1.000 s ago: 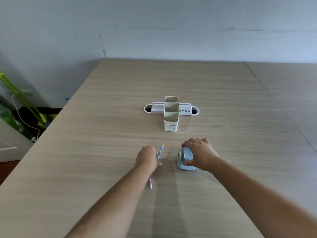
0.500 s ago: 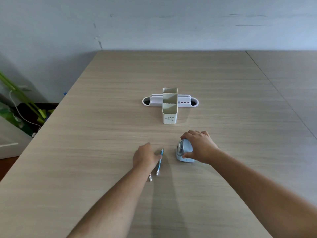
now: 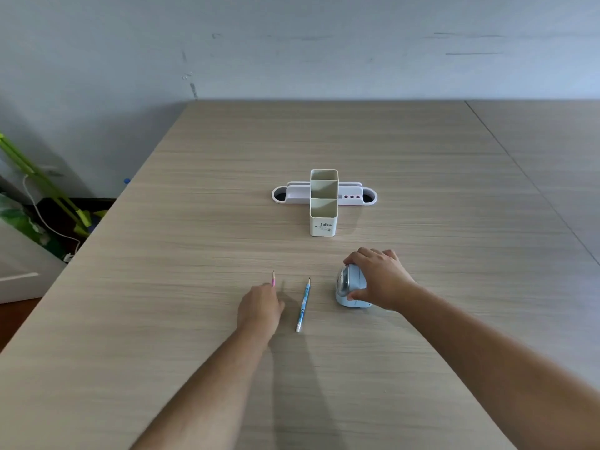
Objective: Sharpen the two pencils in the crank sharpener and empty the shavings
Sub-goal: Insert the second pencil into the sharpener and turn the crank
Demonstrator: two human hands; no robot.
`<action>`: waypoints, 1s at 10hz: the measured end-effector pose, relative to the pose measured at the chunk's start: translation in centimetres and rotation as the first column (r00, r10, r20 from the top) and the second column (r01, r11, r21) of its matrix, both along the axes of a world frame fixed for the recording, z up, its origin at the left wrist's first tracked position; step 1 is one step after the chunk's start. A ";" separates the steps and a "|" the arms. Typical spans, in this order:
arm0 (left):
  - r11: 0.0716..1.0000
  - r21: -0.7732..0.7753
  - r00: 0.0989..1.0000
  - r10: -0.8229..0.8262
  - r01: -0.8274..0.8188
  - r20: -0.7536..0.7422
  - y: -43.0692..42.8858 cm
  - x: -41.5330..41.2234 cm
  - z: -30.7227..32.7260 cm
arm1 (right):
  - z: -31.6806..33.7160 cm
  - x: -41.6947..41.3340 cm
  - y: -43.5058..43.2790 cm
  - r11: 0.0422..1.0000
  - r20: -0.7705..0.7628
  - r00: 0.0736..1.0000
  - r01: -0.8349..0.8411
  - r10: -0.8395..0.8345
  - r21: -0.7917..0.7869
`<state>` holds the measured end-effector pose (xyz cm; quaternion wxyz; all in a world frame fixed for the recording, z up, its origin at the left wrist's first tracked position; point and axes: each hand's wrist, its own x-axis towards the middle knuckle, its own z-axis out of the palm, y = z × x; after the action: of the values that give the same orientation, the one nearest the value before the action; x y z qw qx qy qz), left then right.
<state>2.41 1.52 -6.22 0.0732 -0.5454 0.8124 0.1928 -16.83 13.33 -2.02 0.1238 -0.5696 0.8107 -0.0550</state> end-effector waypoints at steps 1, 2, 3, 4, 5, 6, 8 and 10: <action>0.989 -0.136 0.980 -0.089 0.065 -0.178 -1.1 0.2 1.0 | 0.1 0.1 0.0 1.000 0.002 1.000 0.005 -0.005 0.002; 0.966 -0.189 0.925 -0.228 0.176 -0.303 -1.9 -0.1 1.9 | 0.2 0.2 0.0 1.000 0.003 1.000 0.006 -0.006 0.010; 0.964 -0.100 0.880 -0.264 0.244 -0.394 -1.9 -0.8 2.2 | 0.4 0.3 -0.1 1.000 0.003 1.000 0.003 -0.003 0.023; 0.962 0.032 0.859 -0.228 0.272 -0.458 -1.4 -1.6 1.8 | 0.6 0.3 -0.2 0.999 0.001 1.000 -0.002 0.002 0.034; 0.953 0.186 0.862 -0.119 0.238 -0.493 -1.3 -1.8 1.4 | 0.6 0.3 -0.1 0.999 -0.009 1.000 -0.004 0.004 0.038; 0.931 0.287 0.894 -0.082 0.227 -0.441 -1.5 -2.0 0.9 | 0.6 0.4 -0.1 0.999 -0.009 1.000 -0.005 0.006 0.038; 0.948 0.214 0.896 -0.126 0.235 -0.425 -1.5 -3.0 0.8 | 0.7 0.4 -0.1 0.999 -0.009 1.000 -0.003 0.003 0.035; 0.943 0.092 0.876 -0.256 0.319 -0.410 -1.3 -4.3 1.3 | 0.6 0.5 -0.2 0.999 0.047 0.999 -0.011 0.010 0.031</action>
<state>-1.87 0.18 -4.94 -0.0203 -0.3611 0.8648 0.3482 -16.31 13.10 -1.41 0.1521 -0.5704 0.8053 -0.0549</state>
